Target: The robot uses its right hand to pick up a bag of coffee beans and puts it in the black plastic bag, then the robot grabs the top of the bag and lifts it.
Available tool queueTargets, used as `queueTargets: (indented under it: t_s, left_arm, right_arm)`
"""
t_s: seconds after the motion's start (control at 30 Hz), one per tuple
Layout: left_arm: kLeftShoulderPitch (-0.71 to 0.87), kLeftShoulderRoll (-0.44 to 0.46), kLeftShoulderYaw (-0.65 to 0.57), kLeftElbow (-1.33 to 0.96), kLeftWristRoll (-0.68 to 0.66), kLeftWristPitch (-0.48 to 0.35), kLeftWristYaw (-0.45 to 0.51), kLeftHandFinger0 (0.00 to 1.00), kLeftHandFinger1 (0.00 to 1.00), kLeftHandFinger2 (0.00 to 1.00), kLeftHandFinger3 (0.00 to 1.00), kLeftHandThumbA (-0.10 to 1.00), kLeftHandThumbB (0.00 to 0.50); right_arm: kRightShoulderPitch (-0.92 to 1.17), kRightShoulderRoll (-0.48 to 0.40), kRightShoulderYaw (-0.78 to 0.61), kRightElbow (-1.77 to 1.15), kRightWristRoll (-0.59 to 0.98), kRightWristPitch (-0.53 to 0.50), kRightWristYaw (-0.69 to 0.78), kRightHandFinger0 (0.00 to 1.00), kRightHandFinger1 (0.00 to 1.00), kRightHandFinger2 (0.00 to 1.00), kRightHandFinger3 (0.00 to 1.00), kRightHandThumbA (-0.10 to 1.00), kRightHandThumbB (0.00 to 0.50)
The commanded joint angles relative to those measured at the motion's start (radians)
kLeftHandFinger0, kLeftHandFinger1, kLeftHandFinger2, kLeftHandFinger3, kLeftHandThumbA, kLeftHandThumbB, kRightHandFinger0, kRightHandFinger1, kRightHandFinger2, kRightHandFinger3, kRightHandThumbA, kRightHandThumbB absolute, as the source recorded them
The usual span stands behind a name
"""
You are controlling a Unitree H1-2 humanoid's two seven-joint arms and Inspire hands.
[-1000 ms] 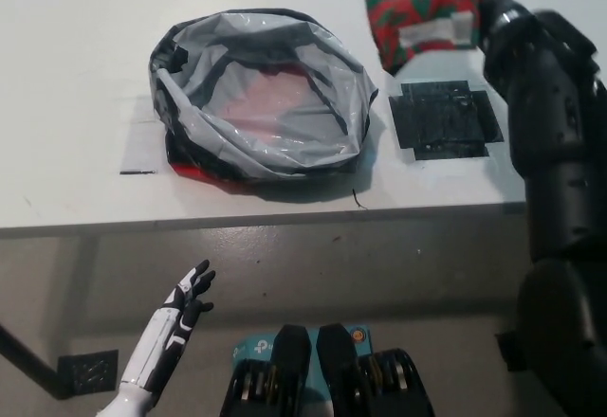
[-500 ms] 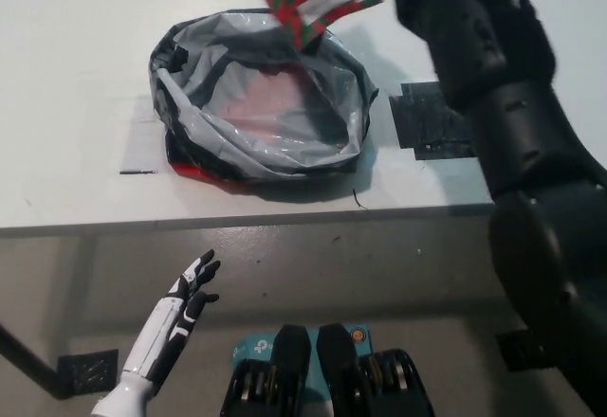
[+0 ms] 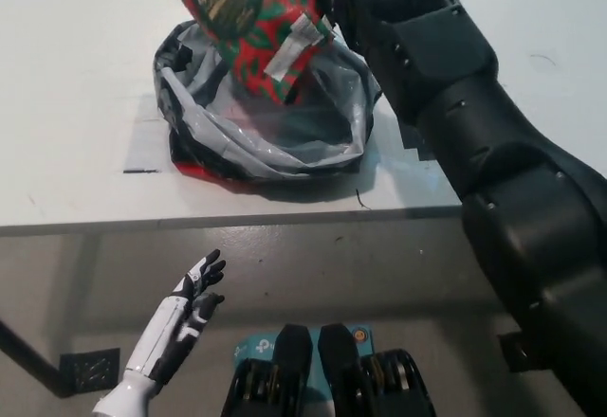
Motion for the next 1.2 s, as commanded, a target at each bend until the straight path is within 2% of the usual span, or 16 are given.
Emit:
queueTargets:
  t_s: [0.0,0.07,0.17,0.23,0.33,0.43,0.47,0.53,0.57,0.67,0.8,0.93,1.0,1.1,1.13,1.17]
  left_arm:
    - [-0.027,0.016,-0.007,-0.021,0.015,-0.053,-0.013,0.83,0.93,1.0,1.0,0.93,0.173]
    - [-0.026,0.017,-0.008,-0.021,0.02,-0.06,-0.011,0.82,0.91,1.0,1.0,0.93,0.164]
    - [-0.028,0.019,-0.01,-0.018,0.021,-0.066,-0.011,0.82,0.9,1.0,1.0,0.93,0.17]
    - [-0.03,0.02,-0.011,-0.017,0.022,-0.071,-0.011,0.8,0.89,1.0,1.0,0.93,0.16]
    - [-0.034,0.023,-0.013,-0.011,0.022,-0.081,-0.011,0.8,0.88,1.0,1.0,0.93,0.162]
    - [-0.037,0.025,-0.015,-0.012,0.023,-0.08,-0.013,0.79,0.88,1.0,1.0,0.93,0.167]
    - [-0.038,0.026,-0.015,-0.013,0.022,-0.076,-0.015,0.79,0.87,1.0,1.0,0.93,0.169]
    - [-0.04,0.027,-0.017,-0.013,0.018,-0.075,-0.018,0.79,0.87,1.0,1.0,0.92,0.161]
    - [-0.04,0.026,-0.017,-0.012,0.019,-0.078,-0.017,0.78,0.86,1.0,1.0,0.92,0.16]
    - [-0.038,0.028,-0.019,-0.017,0.021,-0.075,-0.017,0.77,0.85,1.0,1.0,0.92,0.16]
    - [-0.041,0.027,-0.02,-0.014,0.009,-0.073,-0.023,0.76,0.84,1.0,1.0,0.91,0.153]
    - [-0.038,0.029,-0.022,-0.021,0.011,-0.071,-0.026,0.75,0.82,0.98,1.0,0.91,0.14]
    - [-0.038,0.03,-0.022,-0.025,0.017,-0.067,-0.026,0.75,0.81,0.97,1.0,0.91,0.139]
    - [-0.037,0.029,-0.022,-0.029,0.014,-0.058,-0.031,0.75,0.81,0.97,1.0,0.92,0.144]
    - [-0.037,0.029,-0.022,-0.03,0.014,-0.055,-0.032,0.75,0.81,0.97,1.0,0.92,0.144]
    - [-0.037,0.029,-0.022,-0.033,0.016,-0.05,-0.032,0.75,0.81,0.97,1.0,0.92,0.145]
  right_arm:
    - [-0.093,-0.015,0.169,-0.067,-0.206,-0.197,0.071,0.05,0.44,0.73,0.34,-0.1,0.187]
    - [-0.088,-0.012,0.229,-0.082,-0.245,-0.224,0.068,0.0,0.24,0.45,0.31,-0.1,0.189]
    - [-0.082,-0.008,0.277,-0.102,-0.269,-0.22,0.063,0.0,0.18,0.39,0.35,-0.1,0.179]
    - [-0.078,-0.01,0.297,-0.126,-0.286,-0.218,0.051,0.0,0.21,0.47,0.45,-0.1,0.172]
    - [-0.079,-0.013,0.324,-0.124,-0.32,-0.256,0.03,0.0,0.13,0.42,0.46,-0.1,0.169]
    - [-0.079,-0.013,0.334,-0.118,-0.343,-0.274,0.015,0.0,0.12,0.46,0.52,-0.1,0.168]
    - [-0.076,-0.014,0.34,-0.118,-0.356,-0.285,0.008,0.0,0.15,0.54,0.59,-0.1,0.165]
    - [-0.068,-0.017,0.348,-0.119,-0.373,-0.312,0.004,0.0,0.17,0.59,0.61,-0.1,0.162]
    - [-0.064,-0.018,0.353,-0.123,-0.383,-0.319,0.004,0.0,0.25,0.67,0.68,-0.1,0.157]
    - [-0.05,-0.019,0.383,-0.123,-0.435,-0.354,-0.013,0.02,0.36,0.74,0.77,-0.1,0.15]
    - [-0.033,-0.028,0.422,-0.139,-0.498,-0.381,-0.041,0.02,0.38,0.76,0.83,-0.1,0.149]
    - [-0.022,-0.039,0.455,-0.117,-0.557,-0.439,-0.072,0.1,0.34,0.72,0.82,-0.1,0.154]
    - [-0.018,-0.049,0.487,-0.107,-0.605,-0.468,-0.104,0.19,0.35,0.75,0.88,-0.1,0.157]
    - [-0.017,-0.059,0.517,-0.094,-0.653,-0.504,-0.149,0.02,0.31,0.73,0.81,-0.1,0.161]
    - [-0.017,-0.06,0.523,-0.091,-0.661,-0.507,-0.157,0.02,0.31,0.73,0.81,-0.1,0.161]
    - [-0.017,-0.065,0.533,-0.088,-0.677,-0.512,-0.167,0.0,0.29,0.74,0.68,-0.1,0.14]
